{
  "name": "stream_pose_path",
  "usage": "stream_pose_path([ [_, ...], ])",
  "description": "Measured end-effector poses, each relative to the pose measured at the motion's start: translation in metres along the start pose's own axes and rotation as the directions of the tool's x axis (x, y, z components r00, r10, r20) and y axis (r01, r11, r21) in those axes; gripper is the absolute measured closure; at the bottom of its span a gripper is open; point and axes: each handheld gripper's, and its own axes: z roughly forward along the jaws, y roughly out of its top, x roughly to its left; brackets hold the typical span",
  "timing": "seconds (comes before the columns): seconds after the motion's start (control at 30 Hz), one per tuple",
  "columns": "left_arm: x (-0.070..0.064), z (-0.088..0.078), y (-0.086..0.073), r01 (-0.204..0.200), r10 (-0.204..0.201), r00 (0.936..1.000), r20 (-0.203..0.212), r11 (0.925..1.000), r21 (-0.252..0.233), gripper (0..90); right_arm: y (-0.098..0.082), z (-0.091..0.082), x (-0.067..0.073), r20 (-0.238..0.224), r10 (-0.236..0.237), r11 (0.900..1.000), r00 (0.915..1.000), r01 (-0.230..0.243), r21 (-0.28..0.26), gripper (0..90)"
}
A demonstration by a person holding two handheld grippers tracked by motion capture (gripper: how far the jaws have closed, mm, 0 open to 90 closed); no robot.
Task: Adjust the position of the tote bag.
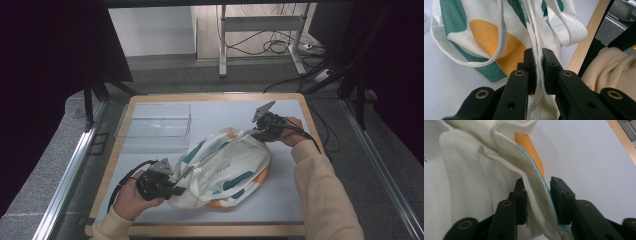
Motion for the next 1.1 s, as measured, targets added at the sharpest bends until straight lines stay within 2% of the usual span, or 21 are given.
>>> stream_pose_path([
  [0.2, 0.001, 0.000, -0.001, 0.005, -0.005, 1.0000, -0.004, 1.0000, -0.004, 83.8, -0.001, -0.007, -0.001, -0.021, 0.025, 0.999, 0.9995, -0.026, -0.022, 74.6],
  [0.43, 0.003, -0.002, -0.001, 0.019, -0.019, 0.9996, -0.020, 0.9997, -0.013, 83.9, -0.001, -0.014, 0.000, -0.022, 0.030, 0.999, 0.9993, -0.031, -0.038, 80.4],
  [0.77, 0.008, -0.005, -0.001, 0.028, -0.029, 0.9978, -0.060, 0.9995, -0.016, 84.3, -0.002, -0.027, 0.003, -0.011, 0.028, 0.999, 0.9996, -0.028, -0.043, 82.0],
  [1.1, 0.017, -0.008, 0.000, 0.032, -0.034, 0.9956, -0.088, 0.9992, -0.021, 84.3, -0.013, -0.048, 0.014, -0.007, 0.068, 0.994, 0.9977, -0.068, -0.086, 82.6],
])
